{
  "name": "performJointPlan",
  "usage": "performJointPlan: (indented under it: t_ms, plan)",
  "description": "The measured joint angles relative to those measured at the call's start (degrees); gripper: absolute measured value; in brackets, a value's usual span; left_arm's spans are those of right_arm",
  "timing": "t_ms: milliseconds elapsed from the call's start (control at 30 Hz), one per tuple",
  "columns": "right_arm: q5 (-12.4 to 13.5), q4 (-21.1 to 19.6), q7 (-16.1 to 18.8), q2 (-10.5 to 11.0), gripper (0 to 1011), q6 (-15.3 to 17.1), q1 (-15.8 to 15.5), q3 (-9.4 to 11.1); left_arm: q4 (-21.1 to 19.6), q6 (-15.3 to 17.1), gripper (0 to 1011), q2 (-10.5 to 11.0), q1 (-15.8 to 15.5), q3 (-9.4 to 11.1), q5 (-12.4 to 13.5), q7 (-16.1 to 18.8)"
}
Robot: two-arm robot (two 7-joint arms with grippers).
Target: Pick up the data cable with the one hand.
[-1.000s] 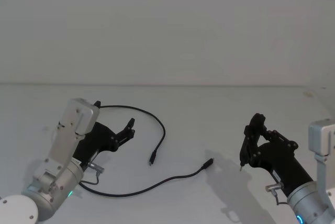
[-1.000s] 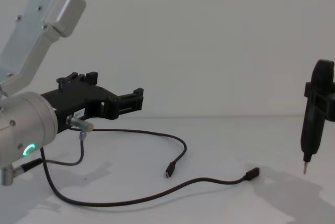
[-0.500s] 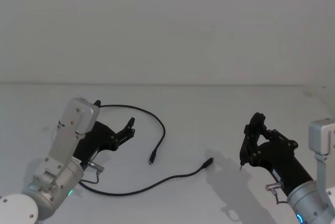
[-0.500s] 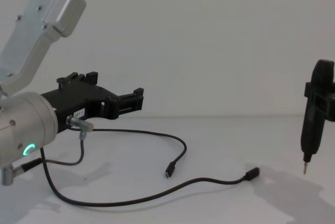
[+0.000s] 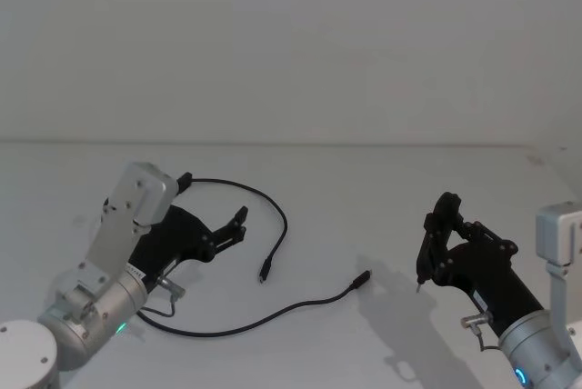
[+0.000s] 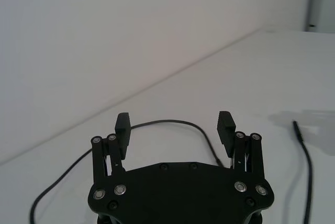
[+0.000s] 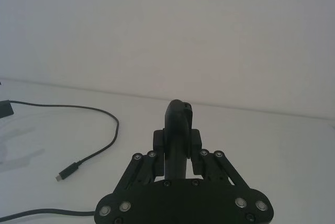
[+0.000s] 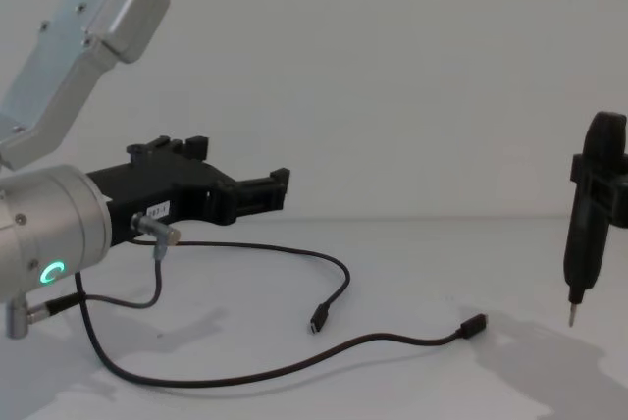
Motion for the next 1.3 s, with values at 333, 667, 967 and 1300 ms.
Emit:
performJointPlan:
  t_ms: [333, 667, 967, 1300]
  plan:
    - [0.0, 0.0, 0.0, 0.0, 279, 0.0, 0.0, 0.0, 0.7, 1.2, 1001, 1.8, -1.6, 0.4, -3.3, -8.1]
    - [0.0, 0.0, 0.0, 0.0, 279, 0.0, 0.0, 0.0, 3.1, 3.7, 1001, 3.9, -5.0, 1.9, -6.8, -18.6]
    - [0.0, 0.0, 0.0, 0.0, 279, 0.0, 0.0, 0.0, 6.9, 6.6, 1001, 4.6, -9.6, 4.5, -8.8, -27.2]
    - [0.0, 0.0, 0.0, 0.0, 279, 0.0, 0.0, 0.0, 13.2, 10.1, 1001, 3.7, -16.4, 9.2, -9.4, -36.9]
